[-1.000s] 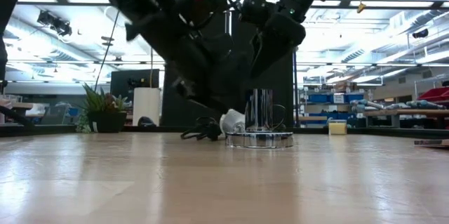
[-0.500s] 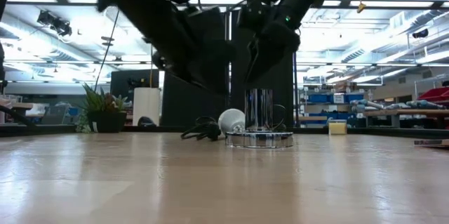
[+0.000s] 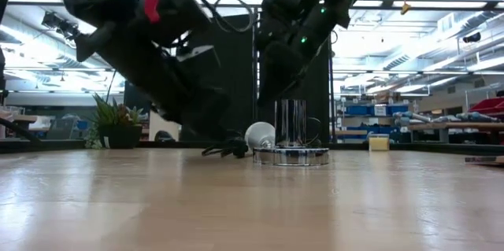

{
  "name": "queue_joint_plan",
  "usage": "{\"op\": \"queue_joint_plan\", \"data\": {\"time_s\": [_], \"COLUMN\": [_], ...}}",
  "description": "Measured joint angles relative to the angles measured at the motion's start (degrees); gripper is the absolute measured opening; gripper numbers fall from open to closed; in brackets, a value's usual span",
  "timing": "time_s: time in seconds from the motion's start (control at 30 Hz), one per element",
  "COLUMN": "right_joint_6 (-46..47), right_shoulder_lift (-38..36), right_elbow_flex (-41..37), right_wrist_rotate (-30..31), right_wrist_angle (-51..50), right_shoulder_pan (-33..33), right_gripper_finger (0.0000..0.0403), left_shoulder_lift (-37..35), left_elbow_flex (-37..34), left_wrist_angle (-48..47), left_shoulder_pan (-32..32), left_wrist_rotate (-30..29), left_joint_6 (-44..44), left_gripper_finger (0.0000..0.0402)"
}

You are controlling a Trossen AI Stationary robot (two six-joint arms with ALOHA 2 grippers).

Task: Screw lightbulb
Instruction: Insert the white lightbulb into the silver lamp

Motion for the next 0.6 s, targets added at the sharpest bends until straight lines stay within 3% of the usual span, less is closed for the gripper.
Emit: {"op": "queue_joint_plan", "data": {"time_s": [0.13, 0.6], "right_joint_6": [5.5, 21.1], "right_shoulder_lift": [1.1, 4.5], "right_elbow_flex": [0.0, 0.0], "right_wrist_rotate": [4.7, 8.0], "right_wrist_angle": [-0.5, 0.8], "right_shoulder_pan": [0.9, 3.3], "right_gripper_finger": [0.0327, 0.0323], "left_shoulder_lift": [0.0, -0.3], "left_elbow_flex": [-1.2, -1.1], "left_wrist_angle": [1.8, 5.3], "left_shoulder_pan": [0.3, -0.6], "left_wrist_rotate": [0.6, 2.6], "left_joint_6": [-1.0, -3.4], "left_gripper_finger": [0.0225, 0.0225]}}
